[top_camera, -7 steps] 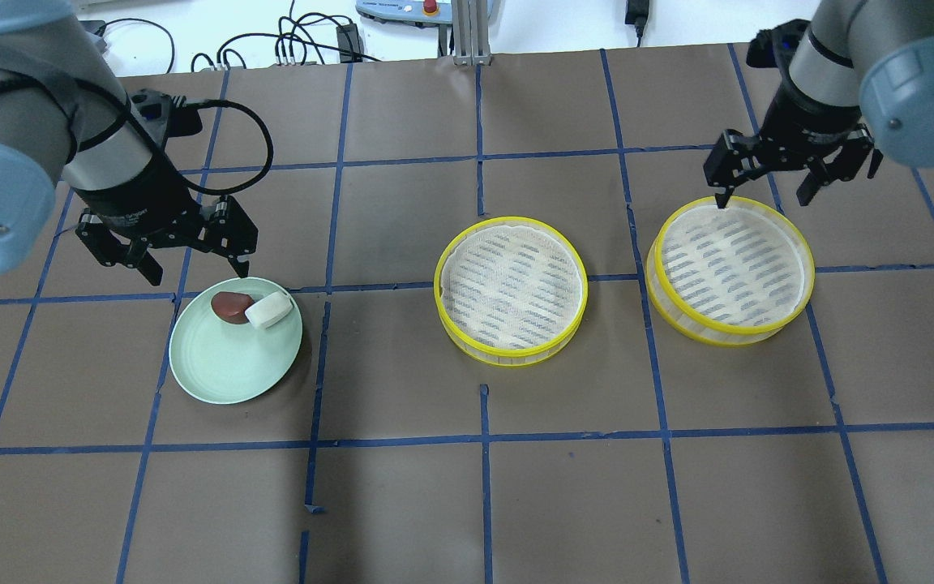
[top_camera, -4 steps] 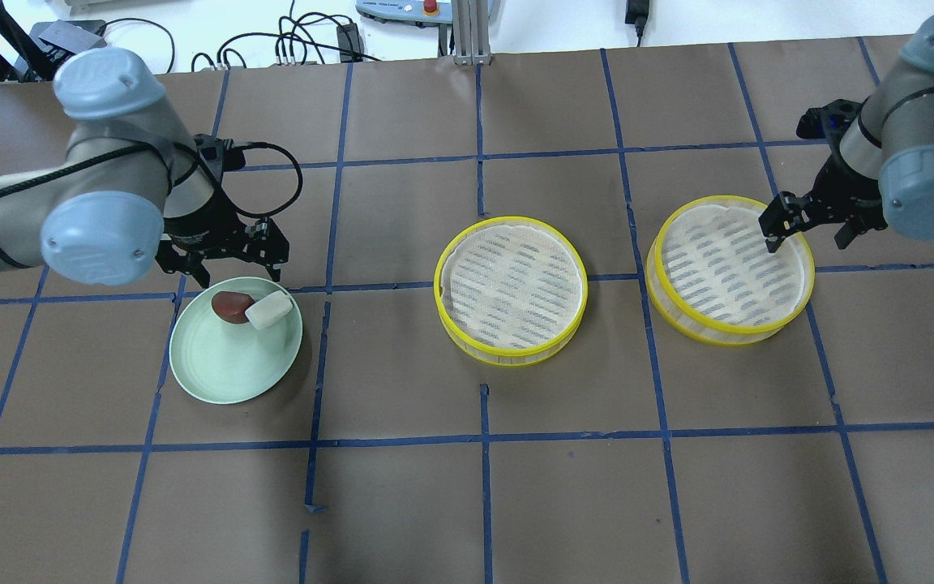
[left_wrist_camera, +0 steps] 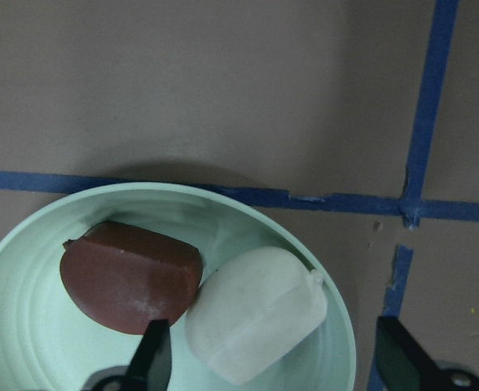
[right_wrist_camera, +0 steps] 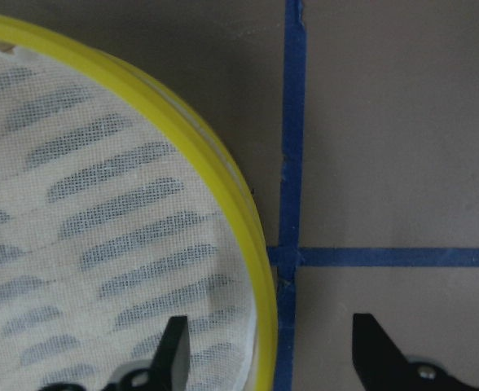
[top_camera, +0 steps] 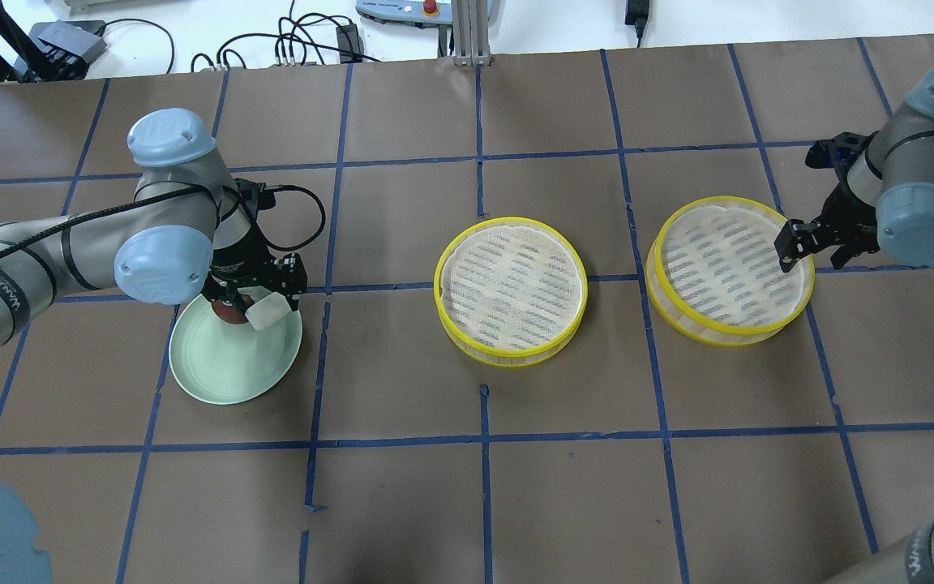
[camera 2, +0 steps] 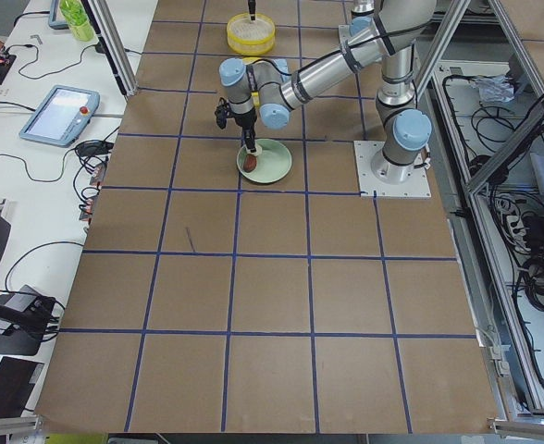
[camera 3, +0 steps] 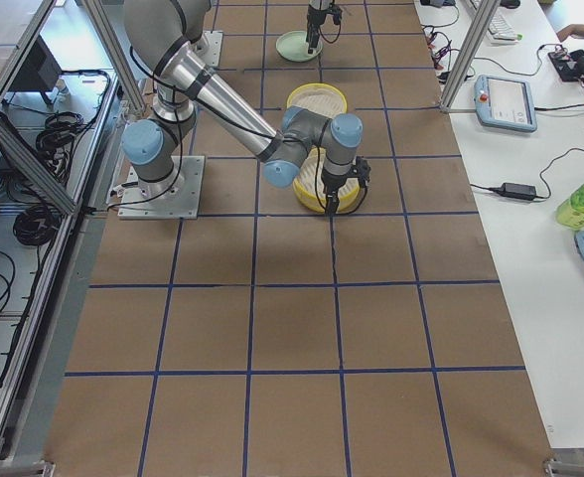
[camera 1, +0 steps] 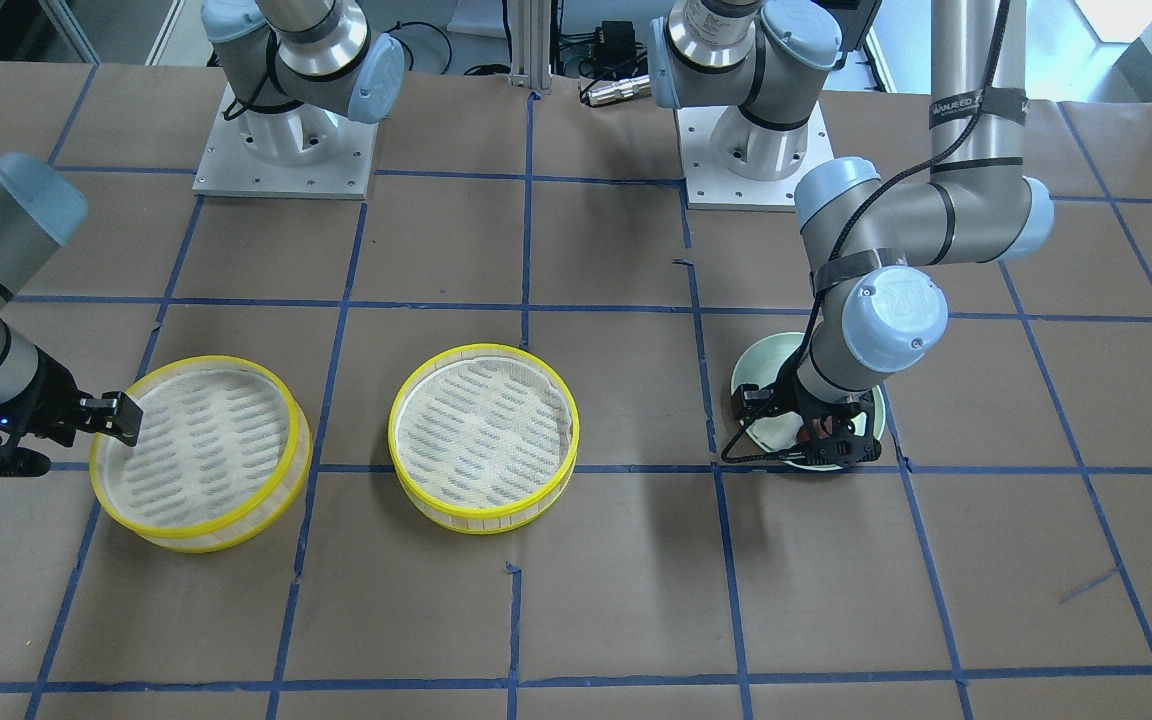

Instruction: Stack buns with steamer

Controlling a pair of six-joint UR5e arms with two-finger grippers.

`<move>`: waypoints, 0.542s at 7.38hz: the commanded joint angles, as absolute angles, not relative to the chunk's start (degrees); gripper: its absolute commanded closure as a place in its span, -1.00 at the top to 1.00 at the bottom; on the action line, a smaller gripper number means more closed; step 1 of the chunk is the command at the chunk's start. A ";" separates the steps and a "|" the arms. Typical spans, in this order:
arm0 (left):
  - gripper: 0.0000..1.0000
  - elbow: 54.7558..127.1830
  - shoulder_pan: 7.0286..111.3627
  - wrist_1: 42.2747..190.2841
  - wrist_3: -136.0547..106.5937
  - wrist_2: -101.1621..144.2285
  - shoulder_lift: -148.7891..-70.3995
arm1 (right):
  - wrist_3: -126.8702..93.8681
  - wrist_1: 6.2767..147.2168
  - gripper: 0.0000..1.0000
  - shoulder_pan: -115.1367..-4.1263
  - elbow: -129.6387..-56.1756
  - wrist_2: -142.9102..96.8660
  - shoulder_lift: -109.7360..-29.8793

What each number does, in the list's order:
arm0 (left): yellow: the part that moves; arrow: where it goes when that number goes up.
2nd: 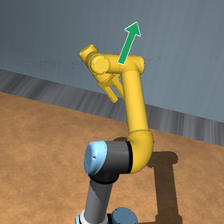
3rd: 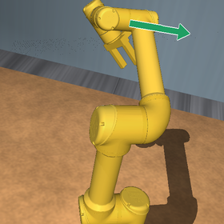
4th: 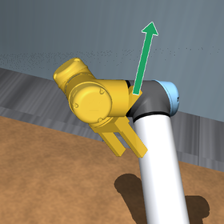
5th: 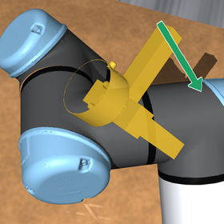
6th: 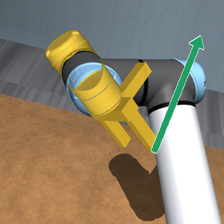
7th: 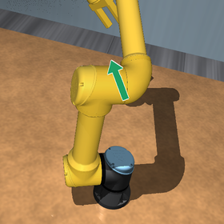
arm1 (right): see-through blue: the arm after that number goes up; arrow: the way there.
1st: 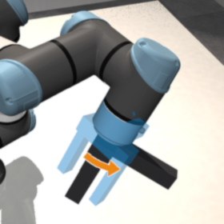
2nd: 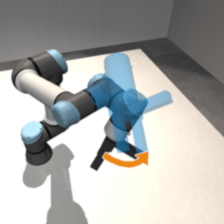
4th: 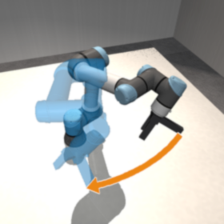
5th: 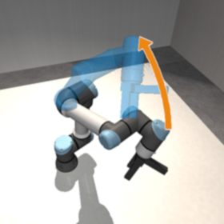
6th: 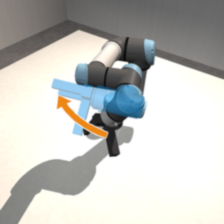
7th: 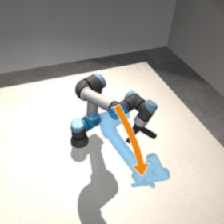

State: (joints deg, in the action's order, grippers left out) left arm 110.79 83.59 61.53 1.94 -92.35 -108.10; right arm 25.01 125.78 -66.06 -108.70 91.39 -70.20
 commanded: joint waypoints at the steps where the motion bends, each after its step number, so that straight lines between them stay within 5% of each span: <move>1: -0.64 112.06 83.58 61.79 2.55 -92.46 -106.96 | 25.05 126.30 -0.60 -66.01 -108.72 90.36 -69.52; 2: -0.96 111.45 83.58 61.61 2.46 -92.29 -106.79 | 25.05 126.30 -0.85 -66.01 -108.72 90.35 -69.52; 4: -0.96 108.74 86.03 61.95 -0.24 -88.98 -102.51 | 25.14 126.30 -0.91 -66.01 -108.46 90.53 -69.78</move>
State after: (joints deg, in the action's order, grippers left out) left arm 110.48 84.61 61.42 1.50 -91.43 -105.37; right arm 25.07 126.32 -66.00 -108.62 90.44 -69.64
